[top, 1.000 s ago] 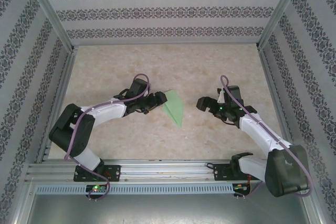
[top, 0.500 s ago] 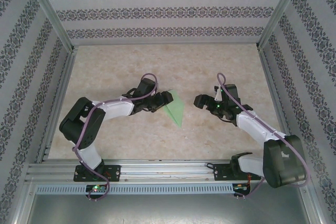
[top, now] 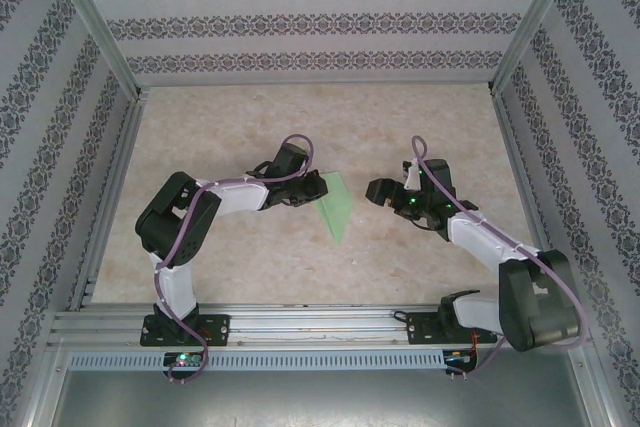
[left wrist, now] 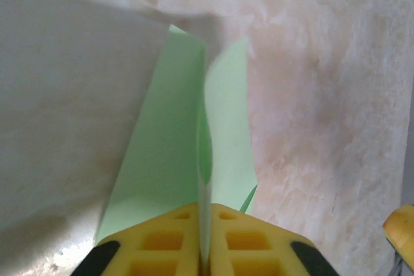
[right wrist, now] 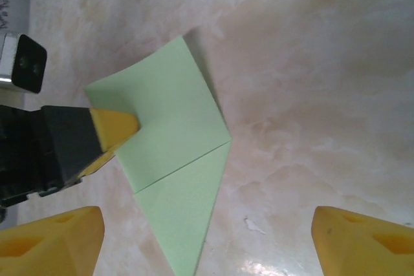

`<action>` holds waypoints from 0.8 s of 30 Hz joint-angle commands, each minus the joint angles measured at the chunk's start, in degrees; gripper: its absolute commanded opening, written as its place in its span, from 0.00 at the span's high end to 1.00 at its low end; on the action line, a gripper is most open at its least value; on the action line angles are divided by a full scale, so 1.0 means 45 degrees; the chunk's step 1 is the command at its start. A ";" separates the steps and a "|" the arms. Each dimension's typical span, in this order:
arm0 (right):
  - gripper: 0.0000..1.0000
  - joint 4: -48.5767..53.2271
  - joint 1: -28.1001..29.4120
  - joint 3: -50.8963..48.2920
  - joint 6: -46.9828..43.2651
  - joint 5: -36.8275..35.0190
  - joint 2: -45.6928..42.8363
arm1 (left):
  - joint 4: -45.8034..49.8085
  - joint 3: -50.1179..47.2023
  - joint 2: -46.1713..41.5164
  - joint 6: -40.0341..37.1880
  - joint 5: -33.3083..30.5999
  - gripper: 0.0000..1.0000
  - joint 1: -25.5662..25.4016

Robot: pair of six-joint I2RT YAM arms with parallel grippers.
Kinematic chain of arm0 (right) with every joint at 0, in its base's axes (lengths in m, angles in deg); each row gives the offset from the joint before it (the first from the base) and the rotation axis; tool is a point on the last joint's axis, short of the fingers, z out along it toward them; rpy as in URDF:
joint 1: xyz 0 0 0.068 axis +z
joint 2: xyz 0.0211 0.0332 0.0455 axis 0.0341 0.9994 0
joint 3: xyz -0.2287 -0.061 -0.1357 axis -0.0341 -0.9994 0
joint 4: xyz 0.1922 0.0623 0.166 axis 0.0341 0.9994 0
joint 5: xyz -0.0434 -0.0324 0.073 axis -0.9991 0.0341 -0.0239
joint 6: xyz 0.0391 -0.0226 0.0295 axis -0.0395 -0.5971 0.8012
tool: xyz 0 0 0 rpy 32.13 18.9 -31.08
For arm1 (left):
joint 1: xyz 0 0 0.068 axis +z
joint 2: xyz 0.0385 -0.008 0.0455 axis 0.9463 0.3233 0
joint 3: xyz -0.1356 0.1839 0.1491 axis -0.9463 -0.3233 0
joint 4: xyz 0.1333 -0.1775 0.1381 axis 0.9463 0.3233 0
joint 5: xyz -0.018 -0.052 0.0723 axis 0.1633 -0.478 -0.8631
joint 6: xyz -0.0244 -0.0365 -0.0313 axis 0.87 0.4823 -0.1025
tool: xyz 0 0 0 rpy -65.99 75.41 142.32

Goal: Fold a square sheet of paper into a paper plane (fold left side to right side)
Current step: Fold the wing for the fifth time at the center of the table.

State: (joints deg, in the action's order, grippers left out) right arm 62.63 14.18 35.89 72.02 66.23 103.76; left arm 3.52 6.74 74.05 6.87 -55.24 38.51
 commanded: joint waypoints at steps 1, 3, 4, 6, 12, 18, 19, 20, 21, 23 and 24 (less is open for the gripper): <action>0.23 -0.1302 -0.0052 0.0051 -0.0183 0.1567 0.0314 | -0.1541 -0.0278 -0.0193 -0.1258 0.1247 0.98 0.0049; 0.24 -0.2091 -0.0030 -0.0102 -0.0222 0.2090 0.0463 | -0.2472 -0.0662 -0.0293 -0.1584 0.2432 1.00 0.0205; 0.25 -0.2492 -0.0022 -0.0186 -0.0289 0.2314 0.0524 | -0.2881 -0.0885 -0.0369 -0.1778 0.3084 1.00 0.0270; 0.24 -0.3079 0.0067 -0.0352 -0.0476 0.2643 0.0646 | -0.3480 -0.1282 -0.0558 -0.2176 0.4036 1.00 0.0363; 0.14 -0.4902 0.0284 -0.1268 -0.0448 0.3049 0.1003 | -0.4235 -0.2310 -0.1232 -0.3175 0.5901 1.00 0.0491; 0.10 -0.5467 0.0431 -0.1696 -0.0802 0.3525 0.1444 | -0.5276 -0.2998 -0.1686 -0.3013 0.6776 1.00 0.0582; 0.11 -0.5590 0.0491 -0.1694 -0.0844 0.3655 0.1600 | -0.5440 -0.3048 -0.1687 -0.2936 0.6844 1.00 0.0582; 0.11 -0.5842 0.0588 -0.1690 -0.0847 0.3878 0.1822 | -0.5600 -0.3108 -0.1662 -0.2852 0.6913 1.00 0.0574; 0.12 -0.6095 0.0702 -0.1695 -0.0848 0.4051 0.2052 | -0.5667 -0.3130 -0.1641 -0.2803 0.6957 1.00 0.0587; 0.14 -0.6520 0.0905 -0.1682 -0.0792 0.4181 0.2443 | -0.5637 -0.3171 -0.1634 -0.2805 0.6930 1.00 0.0598; 0.15 -0.6762 0.1015 -0.1697 -0.0734 0.4239 0.2643 | -0.5590 -0.3193 -0.1650 -0.2834 0.6876 1.00 0.0608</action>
State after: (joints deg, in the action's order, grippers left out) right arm 37.82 17.61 28.87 69.81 82.19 113.81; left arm -17.99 -6.99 67.84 -5.08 -26.22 40.50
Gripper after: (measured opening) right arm 0.859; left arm 0.045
